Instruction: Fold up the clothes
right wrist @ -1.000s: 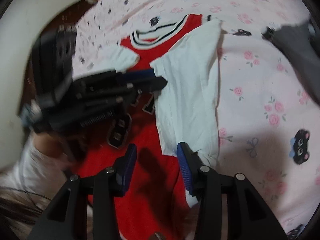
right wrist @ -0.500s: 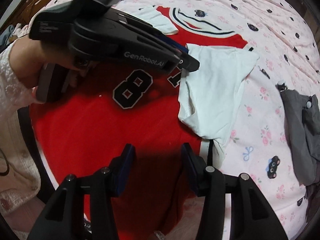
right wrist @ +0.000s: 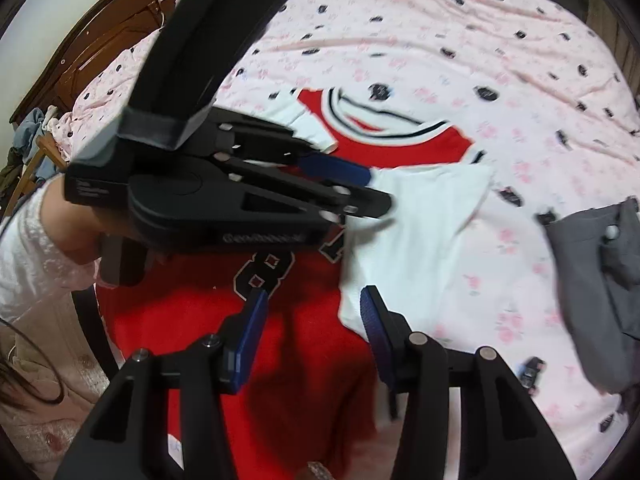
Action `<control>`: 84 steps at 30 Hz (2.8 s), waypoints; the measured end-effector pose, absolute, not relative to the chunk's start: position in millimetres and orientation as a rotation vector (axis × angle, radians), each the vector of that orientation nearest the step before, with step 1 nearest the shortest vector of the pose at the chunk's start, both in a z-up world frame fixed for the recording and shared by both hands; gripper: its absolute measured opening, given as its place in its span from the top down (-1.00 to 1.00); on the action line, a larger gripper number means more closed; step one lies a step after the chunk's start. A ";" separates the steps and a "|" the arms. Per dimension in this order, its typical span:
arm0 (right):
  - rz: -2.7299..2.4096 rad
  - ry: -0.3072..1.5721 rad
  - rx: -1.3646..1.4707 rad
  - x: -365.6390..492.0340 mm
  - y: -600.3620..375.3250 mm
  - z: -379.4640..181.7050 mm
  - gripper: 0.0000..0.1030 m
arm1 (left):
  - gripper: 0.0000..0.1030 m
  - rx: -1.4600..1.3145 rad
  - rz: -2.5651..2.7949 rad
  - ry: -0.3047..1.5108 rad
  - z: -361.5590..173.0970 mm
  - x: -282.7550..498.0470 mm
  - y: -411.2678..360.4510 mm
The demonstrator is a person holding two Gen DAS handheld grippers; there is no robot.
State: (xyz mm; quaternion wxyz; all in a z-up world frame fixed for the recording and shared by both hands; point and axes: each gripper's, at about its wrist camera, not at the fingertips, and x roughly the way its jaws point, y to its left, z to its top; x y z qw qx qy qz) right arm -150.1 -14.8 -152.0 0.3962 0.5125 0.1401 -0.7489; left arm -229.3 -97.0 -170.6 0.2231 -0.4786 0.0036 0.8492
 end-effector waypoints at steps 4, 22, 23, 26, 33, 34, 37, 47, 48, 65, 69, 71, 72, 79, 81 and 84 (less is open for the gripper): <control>-1.843 0.366 1.344 -139.3 -26.3 -173.8 0.04 | 0.56 -1.339 2.336 0.028 -177.6 -228.6 -93.4; -1.906 0.256 1.295 -147.9 -5.6 -142.4 -0.02 | 0.55 -1.358 2.323 0.042 -188.3 -227.4 -89.2; -1.906 0.258 1.311 -150.0 -5.6 -146.6 -0.02 | 0.55 -1.358 2.322 0.041 -188.4 -227.5 -89.4; -1.870 0.257 1.362 -165.7 -4.6 -169.2 -0.02 | 0.55 -1.360 2.320 0.038 -188.5 -227.7 -90.2; -1.844 0.314 1.398 -159.8 -9.8 -198.7 -0.20 | 0.55 -1.363 2.320 0.049 -192.2 -227.4 -89.1; -1.840 0.313 1.400 -160.3 -10.1 -199.3 -0.22 | 0.55 -1.363 2.320 0.048 -192.3 -227.4 -89.0; -1.835 0.341 1.399 -160.4 -12.3 -200.2 -0.29 | 0.55 -1.365 2.321 0.045 -192.0 -227.5 -88.7; -1.817 0.234 1.391 -162.4 11.1 -175.1 -0.30 | 0.26 -1.333 2.364 -0.057 -171.6 -215.0 -106.9; -1.815 0.223 1.384 -159.5 16.2 -171.3 -0.30 | 0.26 -1.327 2.370 -0.074 -168.4 -212.9 -110.1; -1.937 0.207 1.455 -81.7 95.1 -150.5 -0.30 | 0.17 -1.381 2.673 0.175 -158.5 -35.5 -209.1; -1.939 0.233 1.518 -58.6 108.0 -159.2 -0.30 | 0.16 -1.446 2.686 0.264 -171.9 6.7 -219.9; -1.937 0.238 1.541 -53.3 110.1 -165.1 -0.30 | 0.16 -1.463 2.676 0.225 -175.2 17.3 -223.5; -1.935 0.241 1.553 -50.7 111.1 -168.0 -0.30 | 0.15 -1.468 2.672 0.206 -175.9 21.0 -224.1; -1.930 0.258 1.607 -32.5 117.7 -183.4 -0.30 | 0.13 -1.479 2.639 0.102 -178.4 43.4 -222.1; -1.925 0.255 1.622 -26.7 120.7 -186.4 -0.30 | 0.13 -1.476 2.607 0.060 -180.4 49.2 -219.8; -1.920 0.254 1.643 -18.0 124.1 -190.9 -0.30 | 0.13 -1.470 2.592 0.047 -181.4 58.1 -215.8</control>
